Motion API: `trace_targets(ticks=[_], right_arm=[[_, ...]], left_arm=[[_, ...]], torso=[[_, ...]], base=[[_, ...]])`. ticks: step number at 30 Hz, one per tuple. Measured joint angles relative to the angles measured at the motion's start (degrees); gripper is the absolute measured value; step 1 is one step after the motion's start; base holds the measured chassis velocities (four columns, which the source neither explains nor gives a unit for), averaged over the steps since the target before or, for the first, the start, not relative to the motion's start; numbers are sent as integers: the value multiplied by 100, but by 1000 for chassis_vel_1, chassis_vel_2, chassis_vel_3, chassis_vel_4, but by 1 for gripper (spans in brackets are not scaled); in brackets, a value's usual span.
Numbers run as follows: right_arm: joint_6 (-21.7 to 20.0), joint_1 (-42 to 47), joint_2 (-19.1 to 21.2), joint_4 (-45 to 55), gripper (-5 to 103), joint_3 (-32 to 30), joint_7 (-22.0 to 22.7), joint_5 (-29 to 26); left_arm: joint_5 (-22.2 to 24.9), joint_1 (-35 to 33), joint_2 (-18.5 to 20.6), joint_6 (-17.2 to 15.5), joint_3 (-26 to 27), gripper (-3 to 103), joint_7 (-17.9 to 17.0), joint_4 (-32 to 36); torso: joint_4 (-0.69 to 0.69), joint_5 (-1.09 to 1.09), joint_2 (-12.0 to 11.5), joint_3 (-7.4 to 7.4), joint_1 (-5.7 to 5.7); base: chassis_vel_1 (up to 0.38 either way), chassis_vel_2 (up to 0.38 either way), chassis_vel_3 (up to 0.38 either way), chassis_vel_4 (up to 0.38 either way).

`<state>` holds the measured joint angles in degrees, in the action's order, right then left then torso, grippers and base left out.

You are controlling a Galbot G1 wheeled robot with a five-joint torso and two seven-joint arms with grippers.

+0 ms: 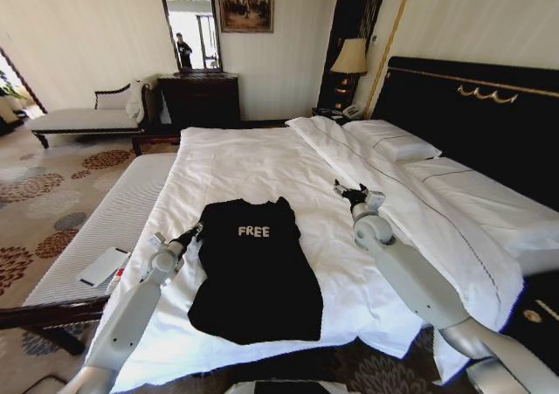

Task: Fold the clothes on the bed.

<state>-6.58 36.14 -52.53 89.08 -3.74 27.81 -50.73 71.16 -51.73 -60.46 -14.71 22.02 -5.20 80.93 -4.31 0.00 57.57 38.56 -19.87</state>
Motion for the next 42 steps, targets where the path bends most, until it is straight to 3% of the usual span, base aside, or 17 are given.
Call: trace_targets(ticks=[2, 5, 9, 15, 21, 26, 30, 42], right_arm=[[2, 23, -2, -3, 100, -1, -3, 31], [3, 45, -2, -4, 100, -4, -7, 51], [4, 51, 4, 1, 100, -9, -8, 55], [4, 58, 19, 32, 100, -18, -9, 54], [3, 108, 62, 89, 100, -38, -9, 49], [-26, 181, 101, 239, 100, -53, 2, 0], [-45, 182, 110, 328, 100, -18, 10, -30], [-112, 69, 146, 370, 100, 101, 11, -152]], left_arm=[[-8, -19, 7, 15, 30, 22, 15, 29], [-18, -48, 21, 28, 58, 16, 30, 65], [-32, -128, 45, 49, 124, 1, 48, 127], [-47, -138, 93, 69, 204, 1, 47, 154], [-321, 282, 360, 140, 42, 1, 100, -124], [-734, 1167, 703, 165, -760, 1, 226, -953], [-900, 1464, 868, 163, -986, 1, 274, -1287], [-1187, 1489, 1174, 161, -970, 1, 369, -1585]], torso=[[0, 0, 0, 0, 0], [-1, 0, 0, 0, 0], [0, 0, 0, 0, 0], [0, 0, 0, 0, 0], [1, 1, 0, 0, 0], [-3, -3, 0, 0, 0], [-3, 1, 0, 0, 0], [0, 0, 0, 0, 1]], base=[[0, 0, 0, 0], [0, 0, 0, 0], [0, 0, 0, 0], [0, 0, 0, 0], [0, 0, 0, 0], [0, 0, 0, 0], [0, 0, 0, 0], [0, 0, 0, 0]])
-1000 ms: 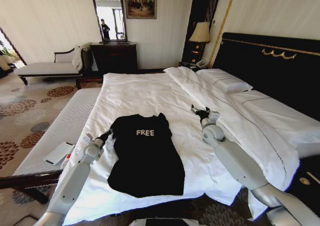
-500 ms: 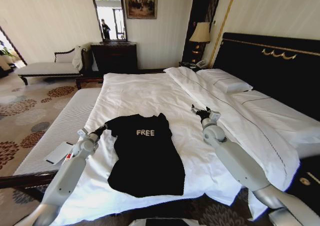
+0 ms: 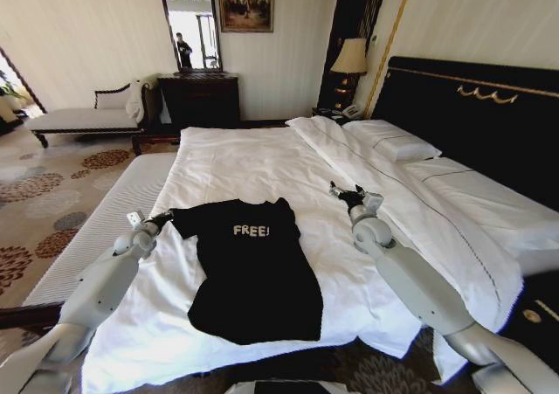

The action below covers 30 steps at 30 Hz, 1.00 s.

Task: Fold the clothes on the bed.

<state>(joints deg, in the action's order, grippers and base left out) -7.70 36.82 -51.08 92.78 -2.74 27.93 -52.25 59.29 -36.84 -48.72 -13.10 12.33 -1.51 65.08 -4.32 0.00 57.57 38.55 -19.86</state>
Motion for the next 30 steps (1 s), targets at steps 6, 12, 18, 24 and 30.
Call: trace_targets(ticks=[6, 12, 18, 24, 30], right_arm=[[-3, -18, -52, -38, 100, 96, 4, -2], [-6, 35, -23, 51, 100, 36, 11, -38], [-23, 149, 28, 216, 100, -127, -5, -91], [-44, 568, 139, 525, 100, -544, -16, -115], [-64, 771, 198, 661, 100, -632, -30, -111]], left_arm=[[-102, -73, -147, 109, 48, 9, -151, -5], [-176, -280, 154, 63, 322, 30, -410, 153], [10, -672, 660, 26, 957, 46, -631, 516], [1061, -1783, 965, -292, 1714, 69, -1055, 2276], [813, -3843, 1296, -588, 2096, 90, -1514, 4181]], torso=[[0, -1, 0, 0, 0], [-1, 0, 0, 0, 0], [4, -1, 0, -1, 0], [-8, -1, 0, -1, 0], [2, 1, 1, -2, 1]], base=[[0, 0, 0, 0], [0, 0, 0, 0], [0, 0, 0, 0], [0, 0, 0, 0], [0, 0, 0, 0]])
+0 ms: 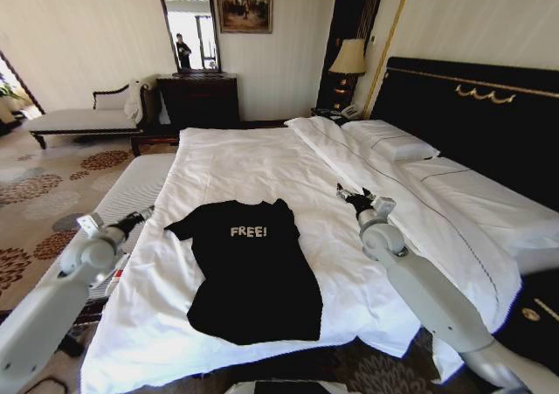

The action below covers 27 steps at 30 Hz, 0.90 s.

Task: Fold the clothes on the bed.

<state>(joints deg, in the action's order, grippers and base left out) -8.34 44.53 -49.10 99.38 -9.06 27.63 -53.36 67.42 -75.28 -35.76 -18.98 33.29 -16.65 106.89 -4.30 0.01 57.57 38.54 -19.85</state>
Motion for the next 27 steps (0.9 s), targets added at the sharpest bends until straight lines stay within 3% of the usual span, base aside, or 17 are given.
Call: trace_targets(ticks=[2, 3, 7, 10, 15, 18, 24, 27], right_arm=[[-8, 10, 7, 29, 100, 15, -1, 5], [-8, 10, 7, 29, 100, 15, -1, 5], [-20, 3, 23, 31, 100, 58, 0, 12], [-29, 20, 23, 35, 100, 25, 4, 6], [-53, 187, 69, 80, 100, -117, 7, 1], [-64, 334, 94, 105, 100, -250, 3, 5], [-83, 510, 126, 157, 100, -403, 2, 10], [-97, 591, 185, 175, 100, -466, 2, 12]], left_arm=[[-329, -712, 150, -2, 32, 98, -83, 477], [-329, -712, 150, -2, 32, 98, -83, 477], [-513, -2087, 573, -6, 510, 100, -389, 1456], [-484, -2497, 611, -88, 605, 100, -593, 1869], [-378, -3185, 668, -513, 665, 100, -1221, 2474], [-508, -3749, 775, -639, 997, 100, -1339, 2636], [-341, -3866, 891, -832, 1128, 100, -1526, 2795], [-213, -3890, 933, -1102, 1083, 100, -1727, 2865]], torso=[[1, -3, 0, 0, 0], [1, -3, 0, 0, 0], [-1, 2, 0, 1, 0], [-1, 2, 0, 0, 0], [-3, -2, 0, 1, -1], [-1, 0, 0, 1, 0], [-4, -1, 0, 1, -1], [-4, 0, 0, 2, -2]], base=[[0, 0, 0, 0], [0, 0, 0, 0], [0, 0, 0, 0], [0, 0, 0, 0], [0, 0, 0, 0], [0, 0, 0, 0], [0, 0, 0, 0], [0, 0, 0, 0]])
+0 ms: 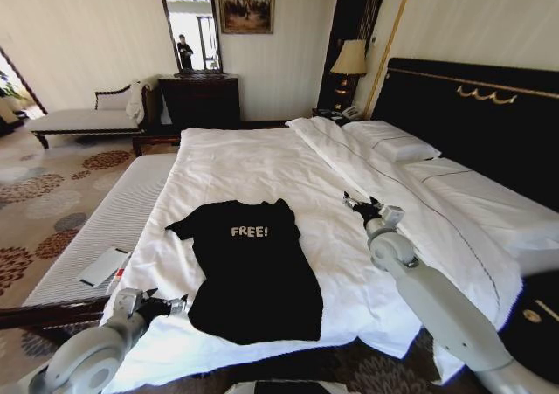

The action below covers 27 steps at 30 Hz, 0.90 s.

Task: Fold the clothes on the bed.

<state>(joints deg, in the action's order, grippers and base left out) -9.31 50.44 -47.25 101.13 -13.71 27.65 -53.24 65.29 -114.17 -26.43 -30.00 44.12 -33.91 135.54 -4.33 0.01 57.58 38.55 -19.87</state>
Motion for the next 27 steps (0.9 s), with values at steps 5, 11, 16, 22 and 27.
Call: trace_targets(ticks=[5, 11, 16, 22, 27], right_arm=[[-23, -19, 4, 9, 100, 0, 20, -2], [-46, -75, -54, 7, 100, 78, 63, -3], [-64, -103, -69, -44, 100, 127, 94, -2], [-86, -156, -76, -92, 100, 158, 140, -9], [-99, -190, -74, -163, 100, 175, 150, -14]], left_arm=[[-52, -40, 0, -167, -173, 100, -34, -17], [-129, 86, 31, -116, -336, 100, 214, -106], [-33, 346, 111, 78, -445, 99, 615, -89], [104, 541, 317, 72, -601, 97, 946, -146], [145, 700, 382, 16, -931, 103, 994, -279]], torso=[[2, -1, 0, 0, 0], [3, -1, 0, 0, 0], [1, -1, 0, 0, 0], [1, -1, 0, 0, 0], [2, 0, -1, 0, 0]], base=[[0, 0, 0, 0], [0, 0, 0, 0], [0, 0, 0, 0], [0, 0, 0, 0], [0, 0, 0, 0]])
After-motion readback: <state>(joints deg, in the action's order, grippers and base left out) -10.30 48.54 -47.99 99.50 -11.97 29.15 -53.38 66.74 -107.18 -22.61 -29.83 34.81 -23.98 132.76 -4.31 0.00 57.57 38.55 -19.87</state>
